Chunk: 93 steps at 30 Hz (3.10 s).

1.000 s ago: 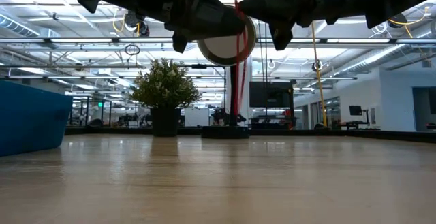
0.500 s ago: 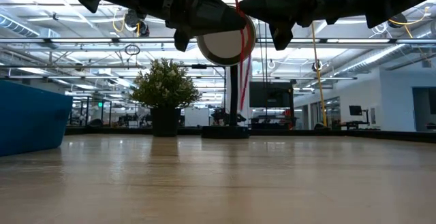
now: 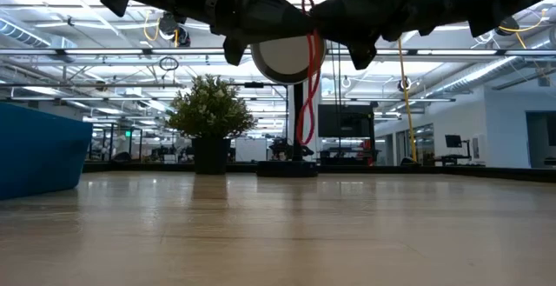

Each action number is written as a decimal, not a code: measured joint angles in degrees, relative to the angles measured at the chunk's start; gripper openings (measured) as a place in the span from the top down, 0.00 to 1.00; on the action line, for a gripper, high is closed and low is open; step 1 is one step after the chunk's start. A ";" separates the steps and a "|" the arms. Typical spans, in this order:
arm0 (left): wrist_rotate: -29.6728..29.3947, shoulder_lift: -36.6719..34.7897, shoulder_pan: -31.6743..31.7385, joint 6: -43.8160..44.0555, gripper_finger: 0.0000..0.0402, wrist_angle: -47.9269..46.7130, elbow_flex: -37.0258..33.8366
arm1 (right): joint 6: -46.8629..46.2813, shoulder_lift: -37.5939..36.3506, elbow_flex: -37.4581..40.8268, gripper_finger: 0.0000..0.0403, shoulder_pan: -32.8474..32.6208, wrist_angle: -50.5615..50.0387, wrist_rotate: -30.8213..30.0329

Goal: Pick and place rubber bands into bin
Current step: Put the red rubber band into the blue bin, then return to Home Position

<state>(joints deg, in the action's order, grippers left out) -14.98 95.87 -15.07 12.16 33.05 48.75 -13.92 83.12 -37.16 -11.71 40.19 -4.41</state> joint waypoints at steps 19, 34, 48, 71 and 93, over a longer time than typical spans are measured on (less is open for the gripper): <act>4.10 -19.09 -3.24 16.23 0.98 -39.85 0.20 | -1.70 -15.64 0.04 0.60 0.38 -34.16 -0.03; 23.07 -35.94 -13.92 55.55 0.98 -80.63 0.28 | -2.55 -15.95 0.04 0.60 1.09 -36.65 -0.27; 22.39 -27.04 -18.74 67.98 0.99 -89.43 0.28 | -1.88 -15.95 0.04 0.60 3.70 -36.88 -0.28; 29.12 -21.41 -18.71 58.92 0.84 -82.68 0.26 | -1.86 -15.95 0.04 0.60 3.88 -37.11 -0.06; 30.16 -21.67 -19.78 58.83 0.82 -93.01 0.26 | -1.88 -15.95 0.04 0.60 3.77 -38.82 -0.04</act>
<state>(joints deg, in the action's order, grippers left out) 15.18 74.19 -34.85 70.99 -59.96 49.01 -15.80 67.18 -37.12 -7.94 1.37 -4.45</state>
